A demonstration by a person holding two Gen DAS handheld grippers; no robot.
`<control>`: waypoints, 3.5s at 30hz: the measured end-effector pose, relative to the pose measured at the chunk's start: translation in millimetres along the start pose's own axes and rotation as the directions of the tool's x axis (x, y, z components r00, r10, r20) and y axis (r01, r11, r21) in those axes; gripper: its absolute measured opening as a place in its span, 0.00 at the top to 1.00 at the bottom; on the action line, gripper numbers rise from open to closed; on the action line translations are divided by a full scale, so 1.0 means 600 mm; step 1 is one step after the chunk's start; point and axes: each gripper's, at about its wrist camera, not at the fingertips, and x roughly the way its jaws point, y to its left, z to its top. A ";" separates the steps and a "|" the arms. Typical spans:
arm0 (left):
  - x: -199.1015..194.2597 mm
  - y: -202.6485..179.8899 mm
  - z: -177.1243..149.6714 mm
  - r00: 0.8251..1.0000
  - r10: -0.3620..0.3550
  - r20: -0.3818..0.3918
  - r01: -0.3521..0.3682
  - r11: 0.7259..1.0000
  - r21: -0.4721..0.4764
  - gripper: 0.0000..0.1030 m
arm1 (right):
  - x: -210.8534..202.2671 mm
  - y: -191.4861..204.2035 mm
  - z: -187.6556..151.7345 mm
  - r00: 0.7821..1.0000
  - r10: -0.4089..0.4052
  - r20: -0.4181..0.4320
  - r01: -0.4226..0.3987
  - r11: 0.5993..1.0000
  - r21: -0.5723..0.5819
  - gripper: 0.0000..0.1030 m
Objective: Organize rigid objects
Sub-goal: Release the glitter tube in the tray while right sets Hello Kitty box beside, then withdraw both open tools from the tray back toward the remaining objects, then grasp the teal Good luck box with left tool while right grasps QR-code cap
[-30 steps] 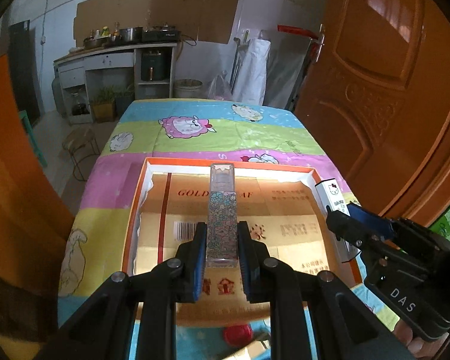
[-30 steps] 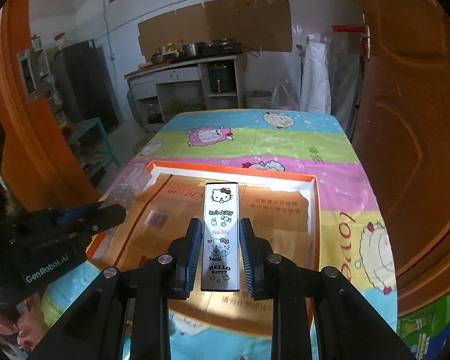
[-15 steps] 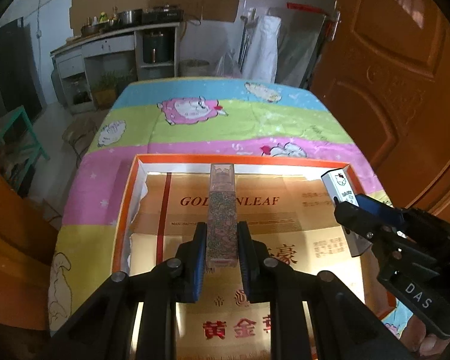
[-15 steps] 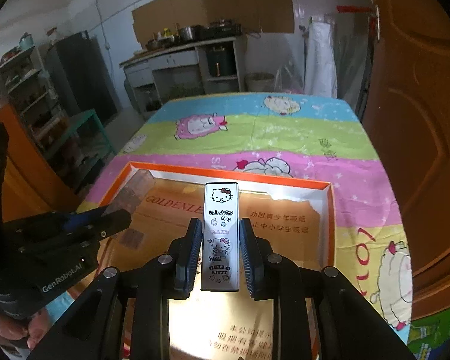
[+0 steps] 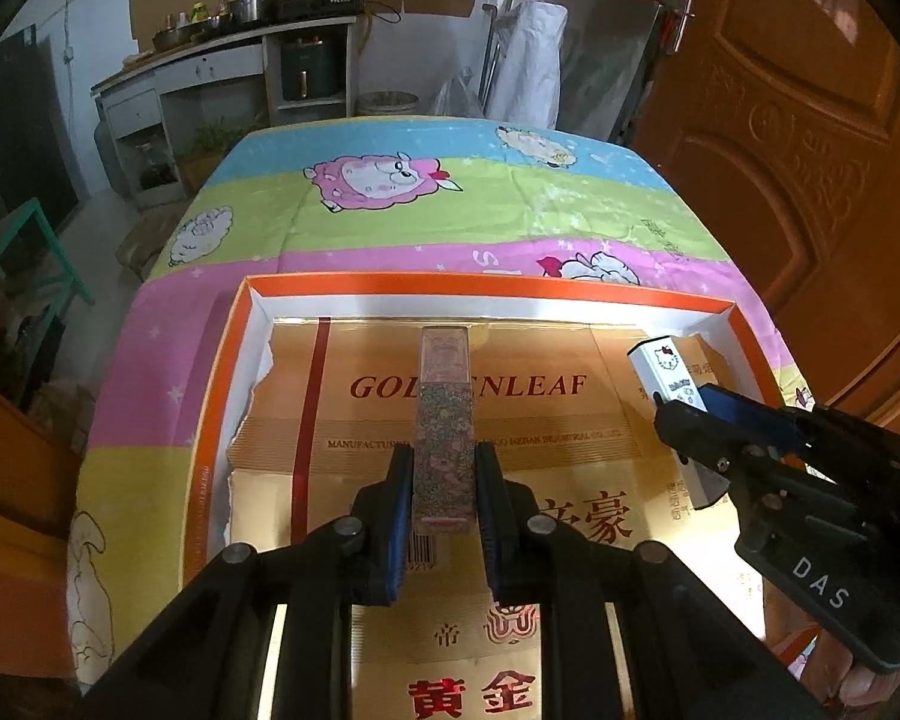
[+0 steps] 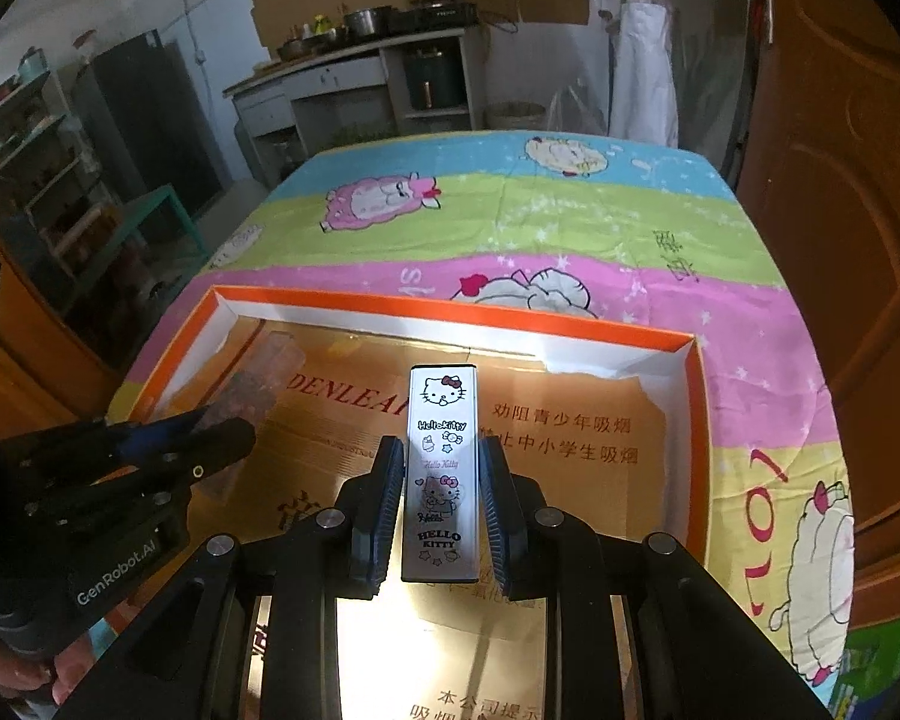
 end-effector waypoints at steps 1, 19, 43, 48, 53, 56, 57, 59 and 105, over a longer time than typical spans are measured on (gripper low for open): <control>0.001 0.000 -0.001 1.000 0.001 -0.001 -0.001 1.000 -0.002 0.81 | 0.002 -0.001 -0.001 1.000 0.000 -0.005 0.000 1.000 0.002 0.74; 0.023 0.009 -0.013 1.000 -0.012 -0.023 0.012 1.000 0.017 0.77 | 0.034 -0.007 -0.006 0.997 -0.029 -0.071 0.030 0.999 0.015 0.73; -0.123 0.013 -0.066 0.987 -0.035 0.155 0.043 0.998 -0.050 0.45 | -0.085 0.024 -0.069 0.998 -0.057 0.036 0.056 0.998 0.023 0.55; -0.154 0.008 -0.085 0.982 -0.018 0.190 0.026 0.999 -0.041 0.45 | -0.117 0.042 -0.088 0.996 -0.063 0.065 0.062 0.998 0.012 0.55; -0.187 -0.004 -0.107 0.975 0.019 0.222 -0.017 1.000 -0.014 0.45 | -0.149 0.060 -0.107 0.993 -0.068 0.092 0.069 0.998 -0.006 0.55; -0.204 -0.005 -0.116 0.972 0.014 0.234 -0.011 1.000 -0.016 0.45 | -0.165 0.069 -0.119 0.992 -0.066 0.105 0.068 0.998 -0.010 0.55; -0.210 -0.007 -0.119 0.971 0.021 0.237 -0.018 1.000 -0.014 0.45 | -0.171 0.071 -0.123 0.992 -0.064 0.108 0.065 0.998 -0.011 0.55; -0.221 -0.013 -0.127 0.969 0.034 0.245 -0.034 0.999 -0.003 0.45 | -0.184 0.077 -0.132 0.991 -0.061 0.116 0.063 0.998 -0.013 0.55; -0.339 -0.007 -0.262 0.948 0.060 0.312 -0.060 0.998 -0.010 0.46 | -0.302 0.124 -0.305 0.989 -0.012 0.144 0.020 0.998 -0.052 0.55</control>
